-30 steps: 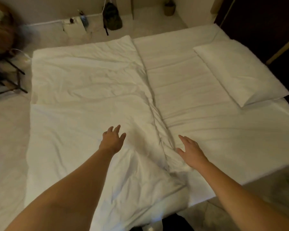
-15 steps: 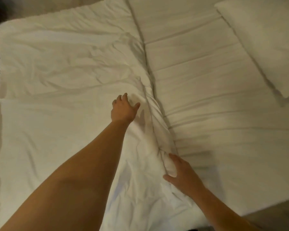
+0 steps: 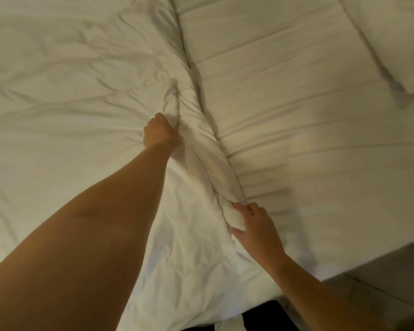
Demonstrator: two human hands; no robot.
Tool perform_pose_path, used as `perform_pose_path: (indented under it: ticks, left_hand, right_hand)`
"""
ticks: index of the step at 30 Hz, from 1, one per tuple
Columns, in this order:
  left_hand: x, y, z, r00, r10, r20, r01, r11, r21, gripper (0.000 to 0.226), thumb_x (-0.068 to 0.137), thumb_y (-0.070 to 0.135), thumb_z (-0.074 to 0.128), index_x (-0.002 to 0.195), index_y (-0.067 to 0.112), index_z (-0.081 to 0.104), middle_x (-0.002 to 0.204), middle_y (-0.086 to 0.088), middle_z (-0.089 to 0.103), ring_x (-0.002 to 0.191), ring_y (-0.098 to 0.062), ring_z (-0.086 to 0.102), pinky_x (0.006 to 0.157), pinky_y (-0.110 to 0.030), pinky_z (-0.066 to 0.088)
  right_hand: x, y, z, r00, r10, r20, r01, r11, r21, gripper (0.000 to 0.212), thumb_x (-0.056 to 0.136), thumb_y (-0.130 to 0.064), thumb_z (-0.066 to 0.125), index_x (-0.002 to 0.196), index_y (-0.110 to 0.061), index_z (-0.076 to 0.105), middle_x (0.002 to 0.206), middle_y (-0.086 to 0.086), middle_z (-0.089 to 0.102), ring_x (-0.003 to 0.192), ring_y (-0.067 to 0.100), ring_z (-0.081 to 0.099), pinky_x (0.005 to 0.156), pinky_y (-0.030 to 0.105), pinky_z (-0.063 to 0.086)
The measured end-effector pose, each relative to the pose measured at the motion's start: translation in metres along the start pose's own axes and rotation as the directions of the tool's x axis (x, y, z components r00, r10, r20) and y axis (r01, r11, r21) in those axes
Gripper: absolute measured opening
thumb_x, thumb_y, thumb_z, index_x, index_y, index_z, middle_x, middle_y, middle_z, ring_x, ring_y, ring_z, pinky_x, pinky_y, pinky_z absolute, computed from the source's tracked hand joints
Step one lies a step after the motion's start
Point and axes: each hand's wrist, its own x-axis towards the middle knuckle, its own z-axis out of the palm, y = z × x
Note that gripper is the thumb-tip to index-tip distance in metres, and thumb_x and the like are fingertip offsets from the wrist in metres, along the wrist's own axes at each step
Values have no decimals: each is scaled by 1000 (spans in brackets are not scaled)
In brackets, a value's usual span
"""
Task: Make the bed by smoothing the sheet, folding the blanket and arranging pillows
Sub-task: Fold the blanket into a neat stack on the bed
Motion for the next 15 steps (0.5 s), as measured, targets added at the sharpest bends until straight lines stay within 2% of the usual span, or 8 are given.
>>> perform_pose_path:
  ticks: [2,4,9,11,15]
  left_hand:
    - [-3,-8,-12,997,-26,-72,20,996,-85,25,88,15,56,111,5,60,116,-16,64,109,-39,62,88,-43,52]
    - [-7,-17,-27,988,-62,-144,35,982,-184,20,92,15,50,104,4,61,110,-17,65,102,-38,63,80,-39,47]
    - [-20,-51,-70,961,-137,-239,27,910,-414,18,92,13,46,104,5,57,102,-10,60,88,-27,55,75,-31,43]
    - [-24,-68,-82,959,-168,-229,38,875,-482,13,89,18,50,101,11,52,100,-6,58,88,-27,56,74,-32,45]
    - [-29,-101,-99,953,-193,-233,31,828,-560,34,84,30,55,112,12,57,104,-4,60,90,-24,61,76,-31,51]
  right_hand:
    - [-5,-6,-4,995,-17,-99,10,997,-74,65,78,-52,72,134,-26,53,107,0,55,91,23,54,76,38,52]
    - [-11,-13,-6,985,-45,-167,31,996,-89,64,82,-55,66,135,-24,53,110,0,56,94,23,53,78,37,50]
    - [-23,-25,4,997,-80,-9,78,987,-142,67,83,-64,58,137,-26,47,117,-3,59,99,20,57,78,33,52]
    - [-26,-26,8,994,-96,-42,88,980,-178,67,82,-60,62,137,-24,48,119,-1,59,99,23,57,79,35,51]
    - [-32,-40,18,949,-254,-185,208,949,-239,59,82,-51,68,132,-22,57,117,2,59,97,26,55,80,41,48]
